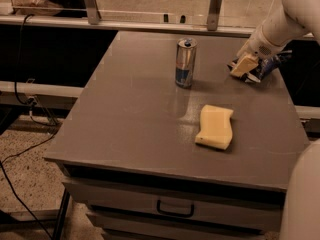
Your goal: Move blue chip bag near sponge
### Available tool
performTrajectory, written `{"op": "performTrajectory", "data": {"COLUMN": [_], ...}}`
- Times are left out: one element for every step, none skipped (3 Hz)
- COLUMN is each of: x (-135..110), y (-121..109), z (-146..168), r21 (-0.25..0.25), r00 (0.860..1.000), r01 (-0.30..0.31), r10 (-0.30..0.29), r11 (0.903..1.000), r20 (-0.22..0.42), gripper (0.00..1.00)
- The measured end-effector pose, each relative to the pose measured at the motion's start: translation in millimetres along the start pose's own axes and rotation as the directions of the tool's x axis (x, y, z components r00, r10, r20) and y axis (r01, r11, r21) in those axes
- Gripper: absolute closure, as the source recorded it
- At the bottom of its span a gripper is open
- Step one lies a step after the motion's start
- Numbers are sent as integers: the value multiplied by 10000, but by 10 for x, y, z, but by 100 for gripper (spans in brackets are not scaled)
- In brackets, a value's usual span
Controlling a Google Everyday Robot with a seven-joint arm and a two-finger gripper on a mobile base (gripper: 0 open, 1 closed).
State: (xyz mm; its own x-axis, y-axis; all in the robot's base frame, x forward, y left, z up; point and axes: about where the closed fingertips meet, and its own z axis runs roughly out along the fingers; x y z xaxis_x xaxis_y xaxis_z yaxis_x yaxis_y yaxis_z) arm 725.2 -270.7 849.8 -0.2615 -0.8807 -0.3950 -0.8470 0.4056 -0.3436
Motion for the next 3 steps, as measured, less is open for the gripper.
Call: {"op": "performTrajectory", "data": {"x": [-115,-162,-198], "y": [101,185,322], "z": [-333,-694,-1168], "r21": [243,517,957], "r00": [9992,9975,9920], "r01": [210,373,557], "r10": [-218,-404,-660], "r11": [9995,9980,9938], "r20": [347,586,1080], "gripper": [99,100,100]}}
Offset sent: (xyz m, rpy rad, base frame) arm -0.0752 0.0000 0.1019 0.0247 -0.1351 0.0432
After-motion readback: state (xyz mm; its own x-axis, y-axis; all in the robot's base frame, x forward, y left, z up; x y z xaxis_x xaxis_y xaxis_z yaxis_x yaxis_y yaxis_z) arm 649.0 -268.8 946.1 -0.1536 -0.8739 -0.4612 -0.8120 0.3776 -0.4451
